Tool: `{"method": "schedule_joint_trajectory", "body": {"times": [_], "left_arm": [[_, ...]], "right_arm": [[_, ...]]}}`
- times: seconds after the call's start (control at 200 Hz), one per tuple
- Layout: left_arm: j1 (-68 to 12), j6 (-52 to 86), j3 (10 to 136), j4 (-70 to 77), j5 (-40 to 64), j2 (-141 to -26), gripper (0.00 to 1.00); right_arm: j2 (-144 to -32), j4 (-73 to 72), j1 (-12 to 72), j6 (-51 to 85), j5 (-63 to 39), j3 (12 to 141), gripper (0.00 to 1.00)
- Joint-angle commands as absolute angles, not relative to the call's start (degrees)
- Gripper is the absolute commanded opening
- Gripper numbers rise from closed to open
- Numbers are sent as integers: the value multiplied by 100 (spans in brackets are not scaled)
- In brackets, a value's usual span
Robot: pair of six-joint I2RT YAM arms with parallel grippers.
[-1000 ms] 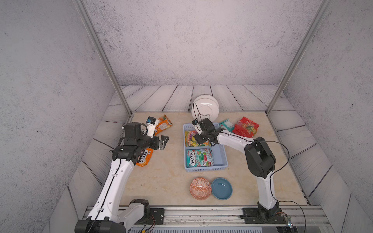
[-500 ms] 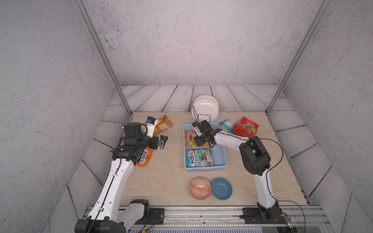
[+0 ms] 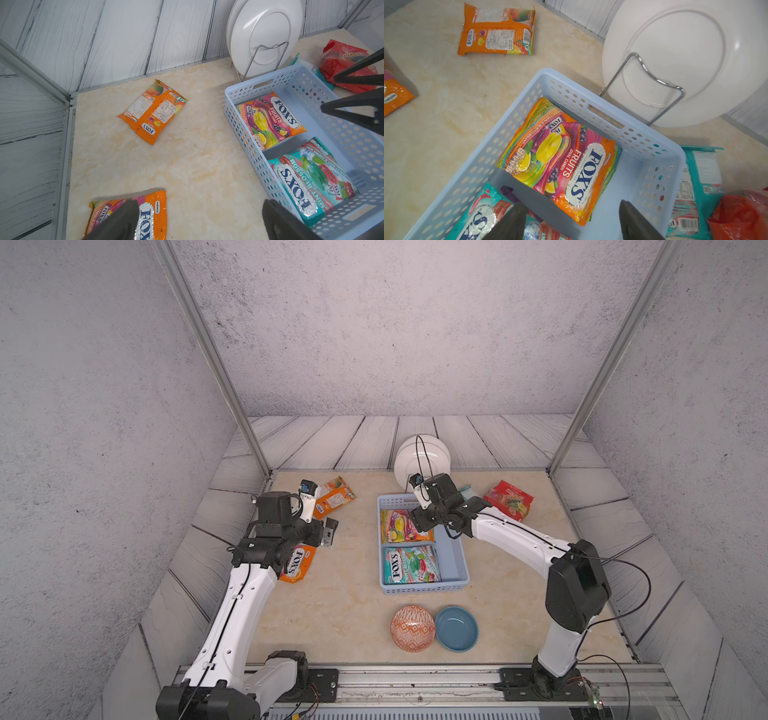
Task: Put the candies in the basket
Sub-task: Place the candy in the basket, then pick up the candy at the center of the board.
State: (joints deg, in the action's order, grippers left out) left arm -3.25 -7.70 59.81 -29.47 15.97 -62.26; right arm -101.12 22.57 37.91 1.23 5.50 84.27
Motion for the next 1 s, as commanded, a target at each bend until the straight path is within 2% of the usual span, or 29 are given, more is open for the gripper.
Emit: {"method": "schedule_joint_trajectory", "body": {"times": [0.0, 0.315, 0.415, 0.631, 0.846, 0.996], "left_arm": [[-164, -762, 6202, -2982, 1490, -6289, 99], [-132, -472, 6200, -3493, 837, -6334, 99], [-81, -301, 6046, -3542, 492, -6282, 99], [244, 414, 5824, -3522, 521, -6254, 99], [770, 981, 5524, -3334, 646, -6441, 99], [1284, 1401, 5377, -3210, 1072, -6629, 99]], "right_arm": [[-9559, 2542, 3783, 26, 861, 8159, 78], [-8243, 2535, 3688, -170, 1374, 7206, 88], [-7878, 2506, 3639, -220, 1607, 6939, 95], [-7139, 2445, 3482, -288, 2058, 6396, 99], [-6525, 2195, 3190, -378, 2517, 5634, 99], [-6164, 1982, 3058, -314, 2786, 5192, 99]]}}
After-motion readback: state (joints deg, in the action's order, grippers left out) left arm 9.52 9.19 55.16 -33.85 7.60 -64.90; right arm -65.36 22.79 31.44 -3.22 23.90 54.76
